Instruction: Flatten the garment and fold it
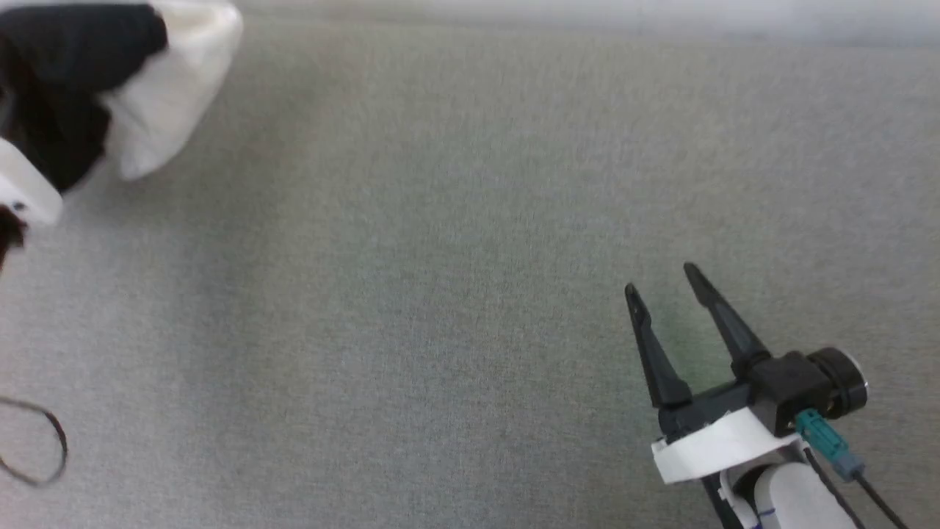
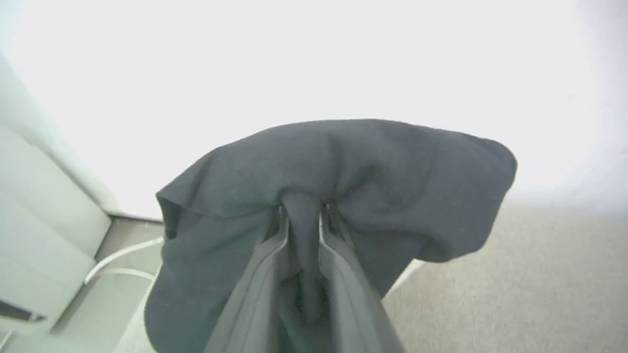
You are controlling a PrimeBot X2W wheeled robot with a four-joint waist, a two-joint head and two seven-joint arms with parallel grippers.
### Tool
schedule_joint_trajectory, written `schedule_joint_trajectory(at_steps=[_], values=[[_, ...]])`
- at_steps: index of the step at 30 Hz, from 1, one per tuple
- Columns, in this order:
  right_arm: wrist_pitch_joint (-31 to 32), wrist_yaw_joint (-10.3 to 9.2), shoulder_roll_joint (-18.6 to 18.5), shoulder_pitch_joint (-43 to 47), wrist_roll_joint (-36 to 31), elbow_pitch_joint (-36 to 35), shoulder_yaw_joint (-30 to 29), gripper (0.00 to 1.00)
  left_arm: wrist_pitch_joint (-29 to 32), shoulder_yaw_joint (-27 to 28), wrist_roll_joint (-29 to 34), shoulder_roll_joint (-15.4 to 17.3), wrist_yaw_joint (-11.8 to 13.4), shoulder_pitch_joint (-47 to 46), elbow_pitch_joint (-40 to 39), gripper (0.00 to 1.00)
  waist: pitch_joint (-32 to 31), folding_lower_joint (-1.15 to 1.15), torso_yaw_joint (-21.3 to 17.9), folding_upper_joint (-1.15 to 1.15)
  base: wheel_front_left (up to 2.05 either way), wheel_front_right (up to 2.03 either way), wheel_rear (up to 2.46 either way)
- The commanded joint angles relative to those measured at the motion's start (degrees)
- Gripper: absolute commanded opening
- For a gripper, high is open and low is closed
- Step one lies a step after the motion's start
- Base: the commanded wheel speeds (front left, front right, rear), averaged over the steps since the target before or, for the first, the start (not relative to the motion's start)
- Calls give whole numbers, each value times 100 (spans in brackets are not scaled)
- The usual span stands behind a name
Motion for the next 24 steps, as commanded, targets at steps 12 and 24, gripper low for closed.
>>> schedule_joint_trajectory(at_steps=[12, 24], values=[[-26, -11, 2, 278, 264, 39, -197, 100, -574, -329, 271, -467, 178, -248, -1909, 0, -1337, 0, -497, 0, 0, 0, 0], [-26, -11, 2, 219, 351, 37, -892, 100, -198, -1768, 312, -2004, 585, 1095, -2539, 0, -1188, 0, -1392, 0, 0, 0, 0]])
